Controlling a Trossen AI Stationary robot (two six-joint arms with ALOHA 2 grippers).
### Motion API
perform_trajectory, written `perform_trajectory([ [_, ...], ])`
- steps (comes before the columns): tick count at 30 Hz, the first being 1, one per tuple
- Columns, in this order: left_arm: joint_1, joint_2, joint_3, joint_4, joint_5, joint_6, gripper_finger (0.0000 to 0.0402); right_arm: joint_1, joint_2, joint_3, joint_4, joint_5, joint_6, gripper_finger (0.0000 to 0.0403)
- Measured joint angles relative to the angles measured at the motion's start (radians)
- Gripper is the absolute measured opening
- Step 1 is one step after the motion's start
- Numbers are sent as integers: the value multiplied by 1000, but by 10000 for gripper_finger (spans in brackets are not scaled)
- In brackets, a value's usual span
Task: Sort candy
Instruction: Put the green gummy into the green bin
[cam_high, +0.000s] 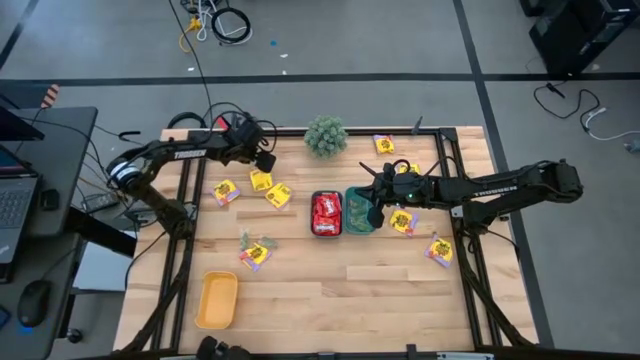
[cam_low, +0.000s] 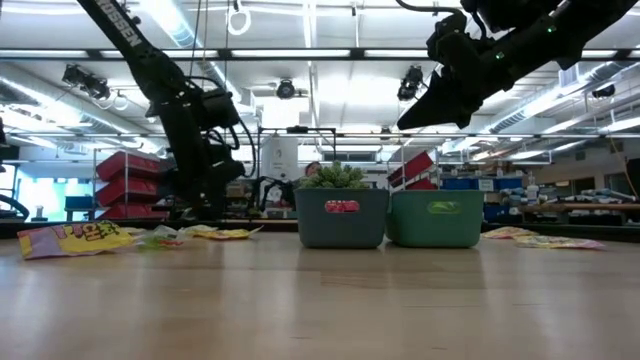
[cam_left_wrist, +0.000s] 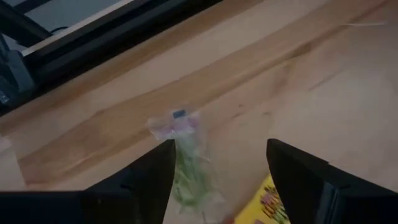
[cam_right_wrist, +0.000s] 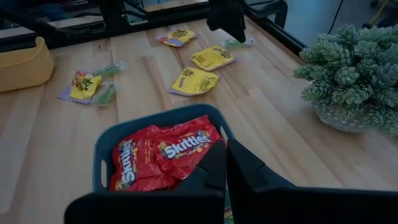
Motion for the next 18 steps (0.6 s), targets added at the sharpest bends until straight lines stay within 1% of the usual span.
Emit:
perform_trajectory([
  [8,18,72,0,34,-26,1,256,0,0,0,0,-2,0,2],
  [11,21,91,0,52,-42,23,253,0,0,0,0,-2,0,2],
  [14,32,111,0,52,-40,26,237,0,-1,0,0,-2,0,2],
  [18,43,132,6,59,-13,28,192,0,-1,0,0,-2,0,2],
])
